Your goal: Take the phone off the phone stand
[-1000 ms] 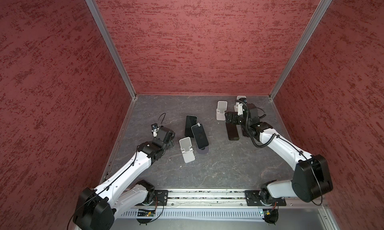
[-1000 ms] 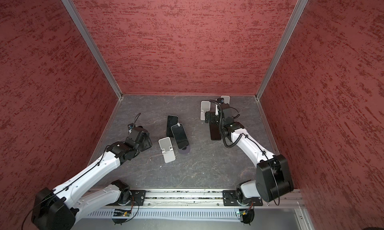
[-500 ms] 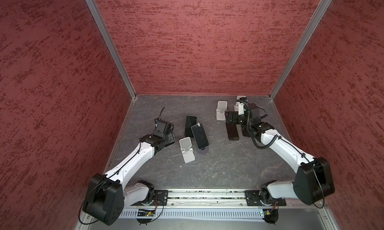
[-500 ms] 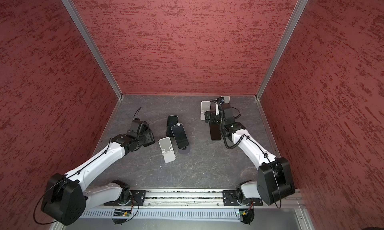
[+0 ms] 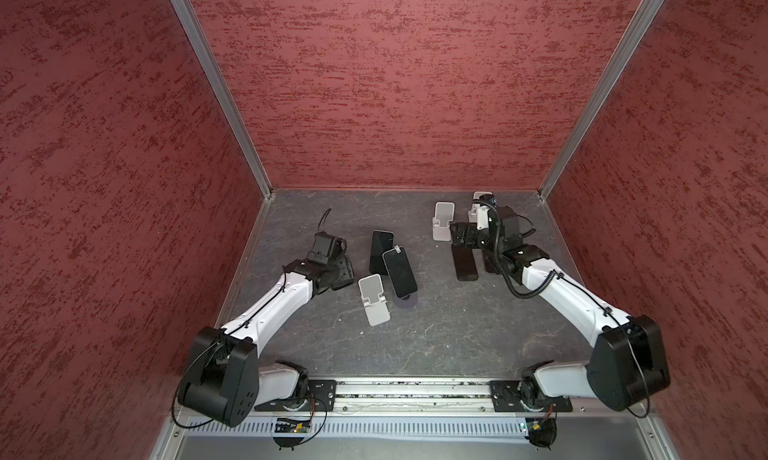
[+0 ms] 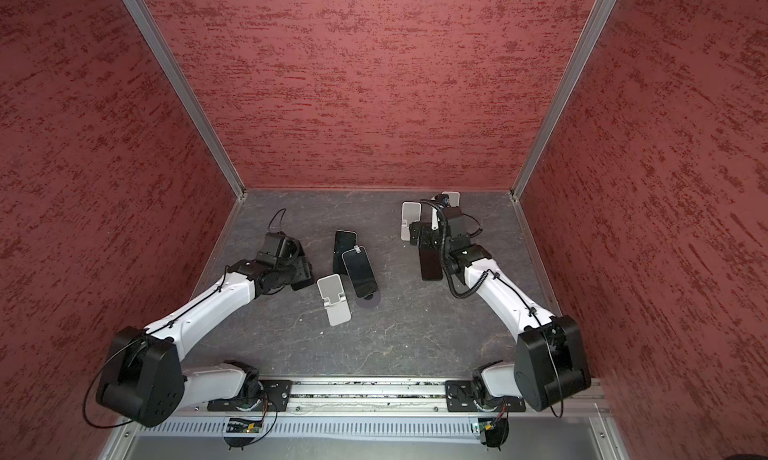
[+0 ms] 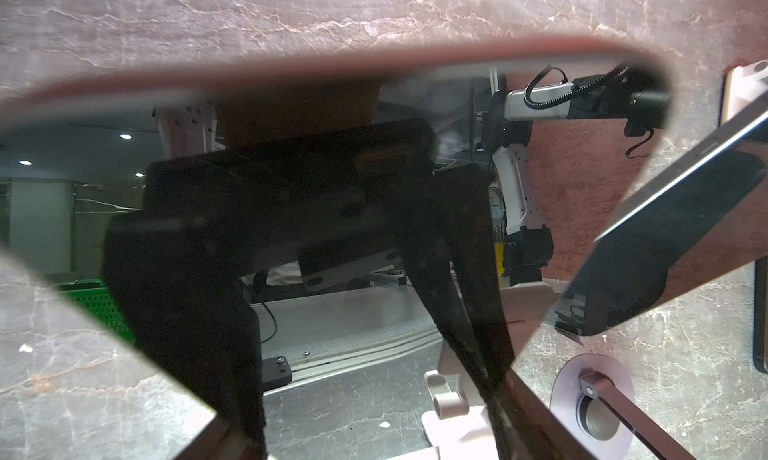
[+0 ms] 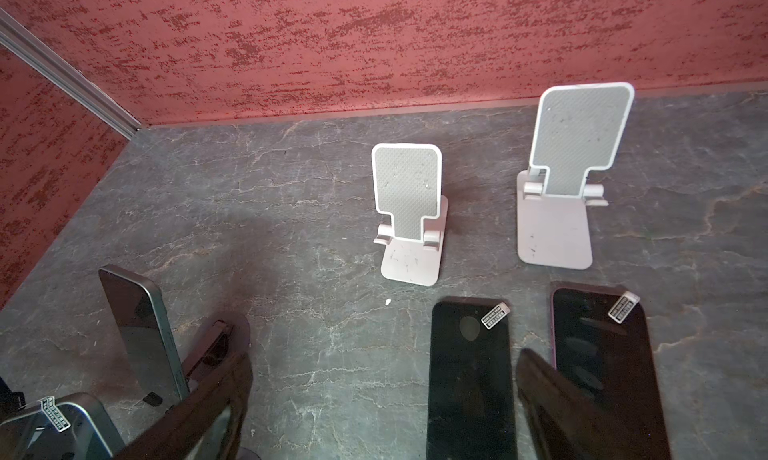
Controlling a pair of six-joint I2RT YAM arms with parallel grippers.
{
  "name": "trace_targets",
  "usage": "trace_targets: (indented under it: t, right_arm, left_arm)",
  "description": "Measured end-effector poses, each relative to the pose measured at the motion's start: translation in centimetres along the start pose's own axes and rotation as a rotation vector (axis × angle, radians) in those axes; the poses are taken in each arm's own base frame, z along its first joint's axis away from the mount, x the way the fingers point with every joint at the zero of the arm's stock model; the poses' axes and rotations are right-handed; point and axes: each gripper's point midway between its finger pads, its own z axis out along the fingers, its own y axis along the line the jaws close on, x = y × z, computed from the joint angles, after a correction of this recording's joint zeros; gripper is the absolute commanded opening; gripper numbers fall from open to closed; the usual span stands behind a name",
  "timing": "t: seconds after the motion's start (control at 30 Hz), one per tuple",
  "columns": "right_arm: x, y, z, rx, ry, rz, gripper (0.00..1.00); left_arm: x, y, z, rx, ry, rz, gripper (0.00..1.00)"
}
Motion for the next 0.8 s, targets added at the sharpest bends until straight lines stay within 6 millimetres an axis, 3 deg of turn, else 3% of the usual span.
trace_targets:
  t: [0.8]
  right_arm:
    - [-0.4, 0.1, -0.4, -0.005, -0.013, -0.001, 0.99]
  left_arm:
    - [1.4, -0.3, 3.9, -0.019, 0.176, 0.062, 0.63]
